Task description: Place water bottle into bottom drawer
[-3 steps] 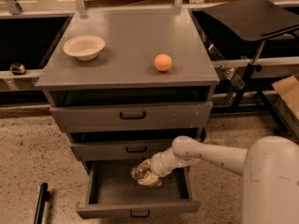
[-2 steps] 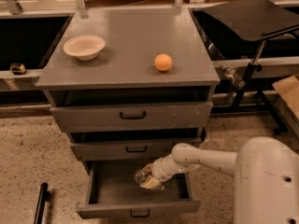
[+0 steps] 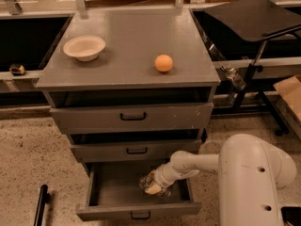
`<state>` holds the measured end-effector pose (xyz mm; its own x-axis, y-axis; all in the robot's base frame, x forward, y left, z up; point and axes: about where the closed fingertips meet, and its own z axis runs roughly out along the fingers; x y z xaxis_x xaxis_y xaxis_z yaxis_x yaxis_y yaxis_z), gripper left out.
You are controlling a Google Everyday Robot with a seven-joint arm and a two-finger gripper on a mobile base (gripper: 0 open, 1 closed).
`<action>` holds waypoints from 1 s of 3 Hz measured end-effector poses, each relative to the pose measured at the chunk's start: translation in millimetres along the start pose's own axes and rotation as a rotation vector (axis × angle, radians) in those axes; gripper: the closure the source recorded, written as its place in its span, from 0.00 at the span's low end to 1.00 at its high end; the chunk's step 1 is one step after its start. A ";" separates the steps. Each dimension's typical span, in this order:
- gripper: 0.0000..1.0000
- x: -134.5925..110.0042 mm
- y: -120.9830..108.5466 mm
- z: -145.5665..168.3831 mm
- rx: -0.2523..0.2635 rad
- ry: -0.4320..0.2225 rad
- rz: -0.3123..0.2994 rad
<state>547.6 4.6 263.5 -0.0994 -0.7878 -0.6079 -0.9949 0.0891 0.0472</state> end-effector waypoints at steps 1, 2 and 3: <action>0.36 24.1 5.6 12.8 -0.023 0.021 0.013; 0.14 43.5 15.6 15.8 -0.001 -0.001 -0.018; 0.00 49.4 16.9 13.6 0.010 -0.007 -0.025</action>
Offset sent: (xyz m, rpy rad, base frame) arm -0.0289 -0.0524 -0.0499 0.0360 -0.1045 0.0024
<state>526.1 -24.5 223.5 -0.0744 -0.7857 -0.6141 -0.9968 0.0757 0.0239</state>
